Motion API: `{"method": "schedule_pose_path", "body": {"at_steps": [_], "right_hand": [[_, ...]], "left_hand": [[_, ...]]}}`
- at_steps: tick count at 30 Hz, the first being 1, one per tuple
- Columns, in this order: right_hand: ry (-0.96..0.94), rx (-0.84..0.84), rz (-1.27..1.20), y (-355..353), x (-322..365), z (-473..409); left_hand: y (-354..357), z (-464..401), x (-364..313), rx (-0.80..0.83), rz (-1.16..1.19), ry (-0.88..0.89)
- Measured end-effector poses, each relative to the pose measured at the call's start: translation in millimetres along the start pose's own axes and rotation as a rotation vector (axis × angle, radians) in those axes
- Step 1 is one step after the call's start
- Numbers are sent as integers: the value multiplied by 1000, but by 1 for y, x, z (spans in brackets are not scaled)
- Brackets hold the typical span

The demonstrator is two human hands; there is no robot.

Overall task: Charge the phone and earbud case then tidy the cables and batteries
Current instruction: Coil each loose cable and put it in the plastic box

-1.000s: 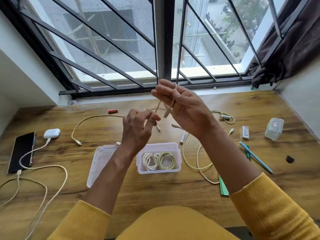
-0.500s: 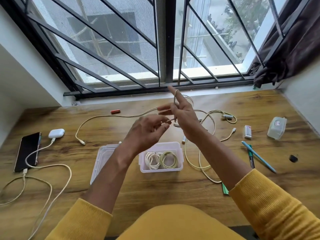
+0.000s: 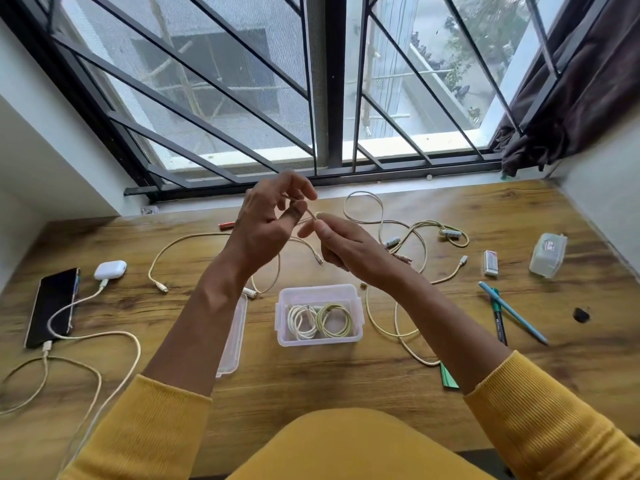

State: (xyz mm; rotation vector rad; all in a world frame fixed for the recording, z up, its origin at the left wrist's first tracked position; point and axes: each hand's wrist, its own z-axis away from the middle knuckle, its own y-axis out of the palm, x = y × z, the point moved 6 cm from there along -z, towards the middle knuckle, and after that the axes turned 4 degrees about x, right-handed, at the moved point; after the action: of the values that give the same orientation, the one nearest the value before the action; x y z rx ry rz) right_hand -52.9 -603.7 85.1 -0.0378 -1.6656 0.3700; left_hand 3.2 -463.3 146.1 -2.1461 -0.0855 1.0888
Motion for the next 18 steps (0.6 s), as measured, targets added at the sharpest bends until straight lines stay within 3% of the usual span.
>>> {"method": "schedule_pose_path", "body": {"at_steps": [7, 11, 18], "right_hand": [[5, 30, 22, 3, -2, 6], [-14, 129, -202, 1, 14, 14], [-225, 175, -620, -9, 63, 7]], "left_hand": [[-1, 2, -2, -35, 88, -6], [-1, 6, 6, -112, 110, -53], [2, 4, 14, -216, 268, -87]]}}
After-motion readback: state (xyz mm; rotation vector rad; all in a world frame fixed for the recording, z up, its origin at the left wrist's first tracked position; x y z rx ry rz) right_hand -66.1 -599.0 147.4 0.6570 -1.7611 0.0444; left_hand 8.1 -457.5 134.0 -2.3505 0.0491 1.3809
